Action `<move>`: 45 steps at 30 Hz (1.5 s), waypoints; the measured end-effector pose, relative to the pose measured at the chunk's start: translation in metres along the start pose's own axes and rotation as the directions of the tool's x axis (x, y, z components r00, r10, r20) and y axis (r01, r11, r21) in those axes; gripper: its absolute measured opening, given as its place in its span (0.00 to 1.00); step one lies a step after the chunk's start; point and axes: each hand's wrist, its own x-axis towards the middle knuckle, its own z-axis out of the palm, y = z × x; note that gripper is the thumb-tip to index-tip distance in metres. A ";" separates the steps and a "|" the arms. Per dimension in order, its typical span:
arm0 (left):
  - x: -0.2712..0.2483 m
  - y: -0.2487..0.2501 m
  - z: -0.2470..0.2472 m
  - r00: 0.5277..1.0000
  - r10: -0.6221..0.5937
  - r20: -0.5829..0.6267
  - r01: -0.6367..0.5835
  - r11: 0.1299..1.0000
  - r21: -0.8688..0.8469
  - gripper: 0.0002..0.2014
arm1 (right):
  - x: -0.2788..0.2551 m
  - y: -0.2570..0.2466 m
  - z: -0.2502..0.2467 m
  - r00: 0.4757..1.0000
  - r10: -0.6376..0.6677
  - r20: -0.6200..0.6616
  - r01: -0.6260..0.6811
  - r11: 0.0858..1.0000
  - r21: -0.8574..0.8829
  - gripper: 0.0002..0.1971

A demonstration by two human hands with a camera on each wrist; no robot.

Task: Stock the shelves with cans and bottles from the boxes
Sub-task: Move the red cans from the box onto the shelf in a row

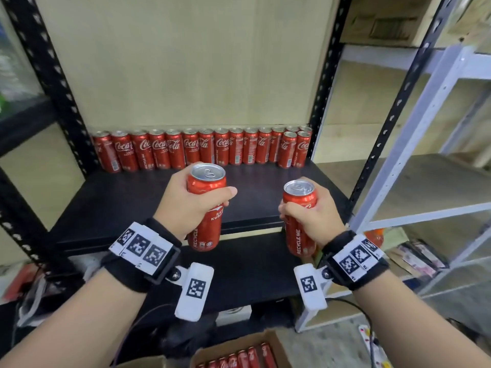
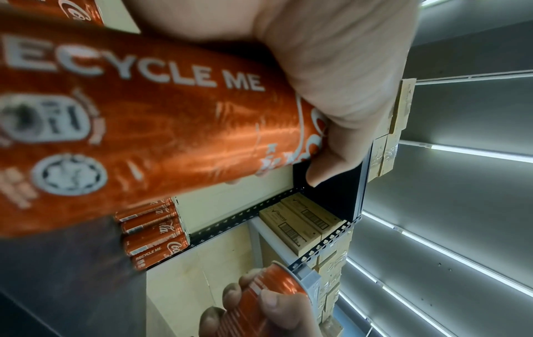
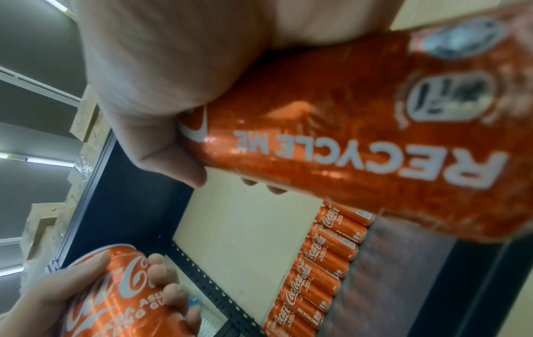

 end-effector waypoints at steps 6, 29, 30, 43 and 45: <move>0.031 -0.033 0.020 0.999 -0.043 -0.025 0.043 0.999 -0.006 0.17 | 0.028 0.033 -0.012 1.000 0.012 0.020 -0.012 1.000 -0.018 0.16; 0.178 -0.159 0.171 0.978 -0.148 -0.148 0.166 0.979 0.118 0.19 | 0.188 0.172 -0.070 0.994 0.033 0.102 -0.045 0.992 0.120 0.16; 0.179 -0.164 0.174 0.975 -0.155 -0.158 0.172 0.980 0.103 0.20 | 0.188 0.176 -0.069 0.995 0.029 0.099 -0.042 0.990 0.133 0.16; 0.196 -0.130 0.132 0.984 -0.148 0.101 0.098 0.916 0.389 0.40 | 0.202 0.152 -0.099 0.955 0.164 0.246 -0.099 0.961 -0.258 0.42; 0.208 -0.103 0.120 0.968 -0.155 0.195 0.020 0.828 0.560 0.42 | 0.215 0.127 -0.110 0.919 0.164 0.358 0.012 0.896 -0.444 0.44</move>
